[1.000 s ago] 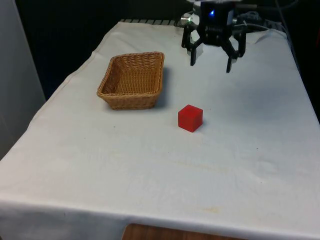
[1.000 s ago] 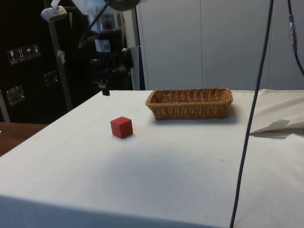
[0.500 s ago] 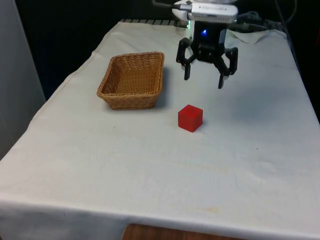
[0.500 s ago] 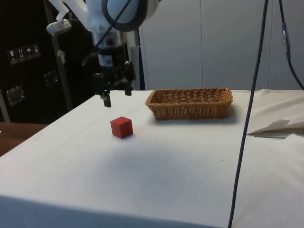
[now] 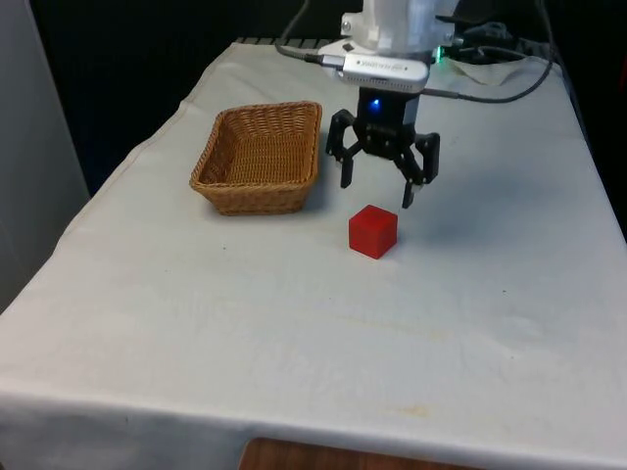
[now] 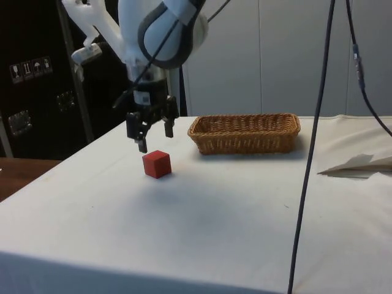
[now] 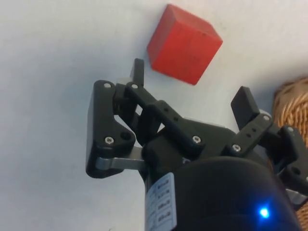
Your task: Pick up the cube and place it into the basket.
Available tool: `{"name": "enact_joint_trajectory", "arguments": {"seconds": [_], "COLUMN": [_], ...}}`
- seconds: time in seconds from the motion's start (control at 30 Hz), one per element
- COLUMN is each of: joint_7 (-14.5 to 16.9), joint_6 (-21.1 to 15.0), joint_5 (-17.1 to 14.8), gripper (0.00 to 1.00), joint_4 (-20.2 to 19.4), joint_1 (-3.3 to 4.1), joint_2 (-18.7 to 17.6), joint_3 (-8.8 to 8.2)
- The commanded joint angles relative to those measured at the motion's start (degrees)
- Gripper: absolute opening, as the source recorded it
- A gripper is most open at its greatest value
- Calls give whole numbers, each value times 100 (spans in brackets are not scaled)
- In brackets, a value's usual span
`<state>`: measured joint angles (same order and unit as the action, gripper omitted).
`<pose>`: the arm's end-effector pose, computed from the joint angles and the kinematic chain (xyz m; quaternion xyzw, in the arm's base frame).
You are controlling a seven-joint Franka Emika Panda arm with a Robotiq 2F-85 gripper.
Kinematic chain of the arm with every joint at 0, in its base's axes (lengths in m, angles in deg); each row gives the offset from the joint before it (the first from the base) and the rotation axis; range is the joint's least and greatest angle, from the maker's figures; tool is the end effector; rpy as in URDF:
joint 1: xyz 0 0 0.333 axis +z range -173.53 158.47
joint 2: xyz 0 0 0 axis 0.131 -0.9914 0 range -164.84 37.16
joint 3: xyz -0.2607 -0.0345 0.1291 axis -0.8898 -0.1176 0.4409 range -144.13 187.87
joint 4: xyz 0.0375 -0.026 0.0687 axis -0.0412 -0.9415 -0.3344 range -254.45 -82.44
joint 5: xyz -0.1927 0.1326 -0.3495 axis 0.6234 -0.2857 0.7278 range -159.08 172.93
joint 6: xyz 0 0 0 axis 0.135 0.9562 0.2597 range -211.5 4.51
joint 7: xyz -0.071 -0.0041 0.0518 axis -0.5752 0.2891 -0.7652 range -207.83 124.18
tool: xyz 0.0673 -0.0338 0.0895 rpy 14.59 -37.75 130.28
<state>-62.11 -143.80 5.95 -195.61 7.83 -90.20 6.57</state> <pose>0.6135 -0.0019 0.1752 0.9837 -0.1668 0.0499 0.0452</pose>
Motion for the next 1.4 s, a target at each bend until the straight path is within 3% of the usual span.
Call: {"name": "enact_joint_trajectory", "arguments": {"seconds": [0.0,0.53,1.37], "joint_7": [6,-418,-819], "joint_6": [-86,-321,-435], "joint_5": [-57,-40,0], "gripper": [100,100,100], "joint_4": [23,350,372], "joint_1": [-34,-6,80], "joint_2": [-63,-607,-842], "joint_3": [29,0,29]}}
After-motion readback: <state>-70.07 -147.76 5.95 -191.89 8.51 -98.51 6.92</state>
